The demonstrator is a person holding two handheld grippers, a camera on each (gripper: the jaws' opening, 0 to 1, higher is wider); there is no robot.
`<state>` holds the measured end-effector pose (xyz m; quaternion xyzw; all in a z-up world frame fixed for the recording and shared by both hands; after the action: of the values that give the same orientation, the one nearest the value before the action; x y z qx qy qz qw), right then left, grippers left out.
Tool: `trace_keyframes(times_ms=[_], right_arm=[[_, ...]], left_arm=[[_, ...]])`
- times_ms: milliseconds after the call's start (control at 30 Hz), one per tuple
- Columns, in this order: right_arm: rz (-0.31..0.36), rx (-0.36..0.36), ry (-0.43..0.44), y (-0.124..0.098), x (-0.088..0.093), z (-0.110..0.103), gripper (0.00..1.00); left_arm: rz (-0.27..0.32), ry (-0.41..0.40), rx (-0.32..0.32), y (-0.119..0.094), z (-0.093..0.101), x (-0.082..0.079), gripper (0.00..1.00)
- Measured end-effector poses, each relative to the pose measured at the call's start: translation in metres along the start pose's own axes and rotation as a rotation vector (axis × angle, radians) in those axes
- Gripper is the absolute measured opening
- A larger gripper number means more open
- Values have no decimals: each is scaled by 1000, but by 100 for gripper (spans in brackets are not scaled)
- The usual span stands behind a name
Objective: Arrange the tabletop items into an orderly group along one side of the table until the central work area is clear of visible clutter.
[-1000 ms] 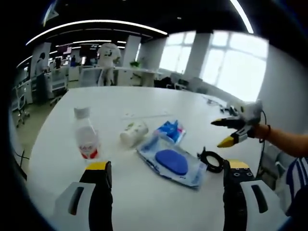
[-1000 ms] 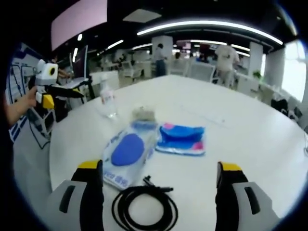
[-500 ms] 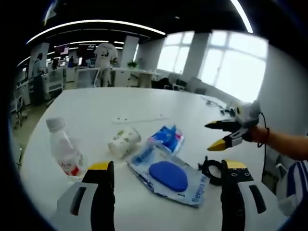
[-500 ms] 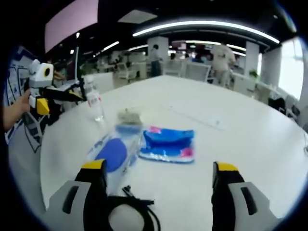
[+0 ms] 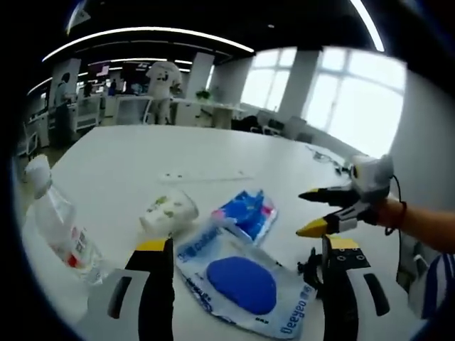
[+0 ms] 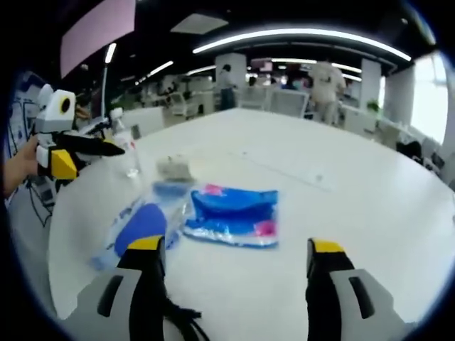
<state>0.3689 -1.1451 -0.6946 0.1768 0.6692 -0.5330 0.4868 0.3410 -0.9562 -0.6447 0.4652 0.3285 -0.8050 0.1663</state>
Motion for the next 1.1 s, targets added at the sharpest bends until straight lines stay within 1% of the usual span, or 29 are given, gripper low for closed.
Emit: trace_keyframes(times_ms=[67, 233, 367, 467, 500, 567, 633, 733, 767, 867, 900, 967, 1100], right_arm=[[-2, 0, -2, 6, 1, 1, 77], [-2, 3, -2, 18, 4, 3, 75], [0, 12, -2, 27, 6, 8, 72], [7, 26, 1, 33, 6, 11, 70], [12, 30, 0, 35, 6, 13, 69], [13, 38, 10, 36, 6, 14, 64], [16, 48, 8, 38, 6, 17, 61], [22, 65, 13, 42, 6, 21, 58], [23, 69, 14, 43, 6, 21, 56], [26, 82, 9, 46, 5, 23, 50], [27, 100, 16, 48, 6, 26, 49], [24, 111, 22, 50, 7, 28, 45], [25, 127, 47, 54, 9, 31, 37]], left_arm=[[5, -9, -3, 8, -1, 0, 80], [-6, -18, -22, 28, -6, 3, 78], [-4, -21, -48, 43, -11, 6, 74], [-8, -48, -60, 53, -14, 10, 71], [-3, -68, -82, 57, -16, 12, 69], [8, -79, -94, 62, -17, 13, 64], [15, -79, -108, 66, -18, 14, 62], [5, -62, -138, 73, -22, 18, 56], [5, -63, -142, 74, -22, 19, 55], [5, -72, -145, 82, -23, 23, 50], [4, -73, -143, 85, -23, 24, 49], [4, -64, -146, 91, -22, 24, 44], [-9, -68, -160, 99, -24, 27, 40]])
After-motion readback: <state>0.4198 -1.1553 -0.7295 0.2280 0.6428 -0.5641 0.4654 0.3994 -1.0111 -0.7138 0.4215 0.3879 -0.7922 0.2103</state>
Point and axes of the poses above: the point that each gripper's makers call its tool centre point, and the gripper's own axes: y roughly forward along the fingers, z roughly to its right, x roughly out of its underside, the point moved 3 cm from there along -y, roughly backward along the fingers, and after that the axes turned 8 degrees about x, right-handed, at the moved point
